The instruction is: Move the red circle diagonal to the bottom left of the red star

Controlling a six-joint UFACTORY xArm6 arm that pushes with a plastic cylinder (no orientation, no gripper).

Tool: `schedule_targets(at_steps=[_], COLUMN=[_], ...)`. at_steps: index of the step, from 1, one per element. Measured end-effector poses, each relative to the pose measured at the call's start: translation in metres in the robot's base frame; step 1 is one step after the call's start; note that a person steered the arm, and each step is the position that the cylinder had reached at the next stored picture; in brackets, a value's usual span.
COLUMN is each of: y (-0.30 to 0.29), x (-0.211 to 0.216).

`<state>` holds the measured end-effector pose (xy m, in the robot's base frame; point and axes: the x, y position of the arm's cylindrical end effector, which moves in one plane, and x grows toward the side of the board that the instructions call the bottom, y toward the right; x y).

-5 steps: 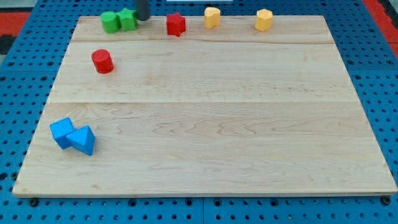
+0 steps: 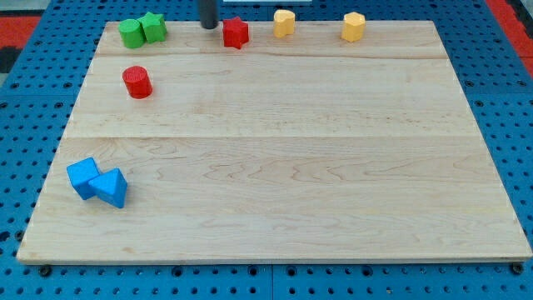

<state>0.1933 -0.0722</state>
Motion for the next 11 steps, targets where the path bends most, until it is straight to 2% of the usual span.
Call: schedule_targets(at_steps=[3, 5, 7, 8, 9, 10, 11], y=[0.056, 0.152, 0.215, 0.176, 0.094, 0.095, -0.036], x=[0.001, 0.001, 0.053, 0.082, 0.083, 0.177, 0.249])
